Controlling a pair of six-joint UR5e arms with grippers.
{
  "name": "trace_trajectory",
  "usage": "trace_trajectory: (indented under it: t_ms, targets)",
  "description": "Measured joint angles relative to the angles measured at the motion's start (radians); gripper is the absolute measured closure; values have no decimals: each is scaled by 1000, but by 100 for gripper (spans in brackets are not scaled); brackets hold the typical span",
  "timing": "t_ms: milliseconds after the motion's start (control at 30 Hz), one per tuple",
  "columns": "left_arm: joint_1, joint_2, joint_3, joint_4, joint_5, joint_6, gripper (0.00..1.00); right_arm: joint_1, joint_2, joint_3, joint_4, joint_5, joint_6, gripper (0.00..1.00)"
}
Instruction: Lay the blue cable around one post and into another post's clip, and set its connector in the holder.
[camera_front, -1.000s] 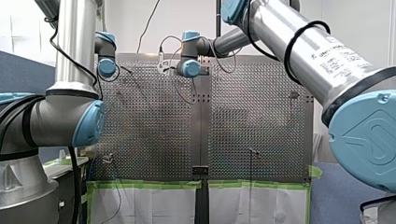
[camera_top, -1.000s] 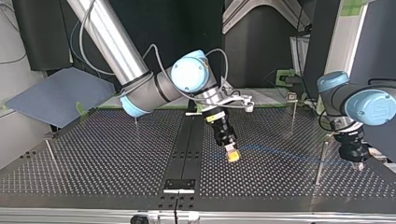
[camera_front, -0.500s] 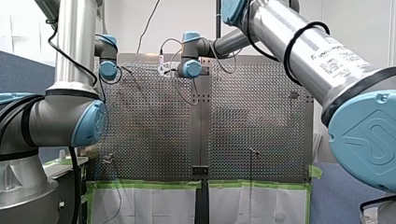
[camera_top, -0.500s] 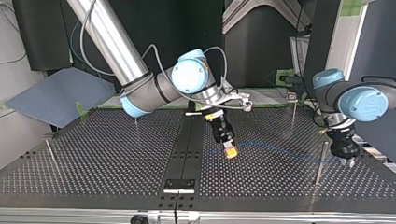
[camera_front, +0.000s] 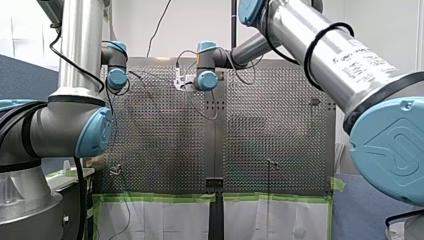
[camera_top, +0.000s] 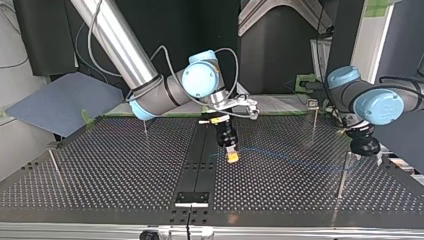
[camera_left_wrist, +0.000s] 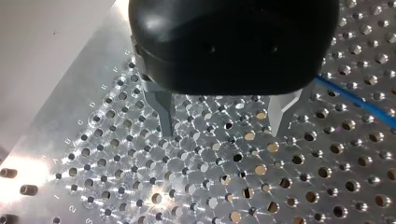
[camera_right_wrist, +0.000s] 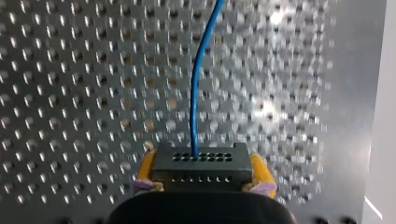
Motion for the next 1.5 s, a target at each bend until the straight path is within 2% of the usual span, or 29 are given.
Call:
trace_trajectory:
  t_ms: [200, 400, 633, 833, 1000, 1167, 1333, 1400, 1500]
  targets:
    - [-14, 0, -5, 0, -4, -1, 1, -20, -36, 49, -48, 42, 7, 100]
    - [-22, 0, -25, 35, 35, -9, 1, -45, -72, 99, -99, 58, 14, 100]
    - [-27, -24, -30, 66, 74, -29, 1, -61, -95, 162, -161, 66, 17, 100]
    - [-34, -42, -30, 75, 83, -41, 1, -84, -113, 215, -214, 96, 22, 100]
    - [-37, -44, -31, 74, 70, -40, 1, -107, -119, 264, -263, 103, 52, 100]
    - [-38, -44, -31, 73, 63, -36, 1, -125, -119, 310, -309, 116, 75, 100]
    - [-41, -44, -31, 72, 54, -23, 1, -137, -119, 355, -354, 154, 106, 100]
    - [-42, -44, -31, 72, 53, -23, 1, -140, -119, 373, -372, 171, 112, 100]
    - [-44, -44, -31, 72, 53, -21, 1, -142, -118, 399, -398, 197, 110, 100]
